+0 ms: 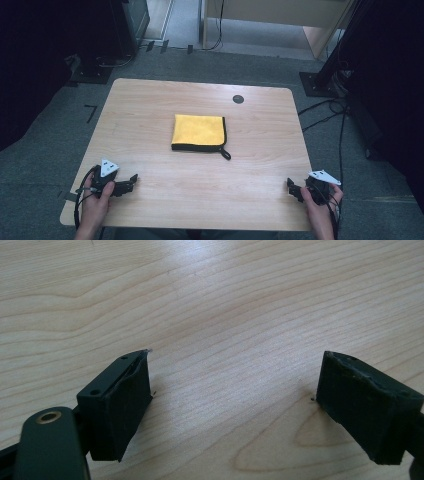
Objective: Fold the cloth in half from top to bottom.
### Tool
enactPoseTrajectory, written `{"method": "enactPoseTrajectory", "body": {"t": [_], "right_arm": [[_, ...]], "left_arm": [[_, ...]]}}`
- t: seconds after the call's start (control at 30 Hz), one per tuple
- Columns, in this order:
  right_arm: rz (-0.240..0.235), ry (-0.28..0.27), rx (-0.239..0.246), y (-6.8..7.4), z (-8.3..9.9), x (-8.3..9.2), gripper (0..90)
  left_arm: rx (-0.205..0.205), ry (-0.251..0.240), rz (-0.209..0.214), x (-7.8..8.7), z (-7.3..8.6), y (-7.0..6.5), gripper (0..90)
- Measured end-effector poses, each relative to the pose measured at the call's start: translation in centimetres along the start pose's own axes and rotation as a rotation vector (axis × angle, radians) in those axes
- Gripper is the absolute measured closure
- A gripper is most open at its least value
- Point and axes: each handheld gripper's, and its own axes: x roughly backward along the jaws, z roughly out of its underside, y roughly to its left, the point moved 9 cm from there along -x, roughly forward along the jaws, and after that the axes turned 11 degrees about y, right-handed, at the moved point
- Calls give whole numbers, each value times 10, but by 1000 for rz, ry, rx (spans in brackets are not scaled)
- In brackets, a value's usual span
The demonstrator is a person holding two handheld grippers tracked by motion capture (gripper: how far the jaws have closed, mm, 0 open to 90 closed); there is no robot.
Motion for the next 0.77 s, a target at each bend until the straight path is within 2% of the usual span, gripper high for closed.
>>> {"method": "enactPoseTrajectory", "body": {"t": [0.1, 0.77], "right_arm": [[-1, -21, 5, 2, 1, 0, 133], [-2, -19, 4, 3, 3, 1, 132]], "left_arm": [[0, 0, 0, 0, 0, 0, 137], [2, 0, 1, 0, -1, 0, 131]]}}
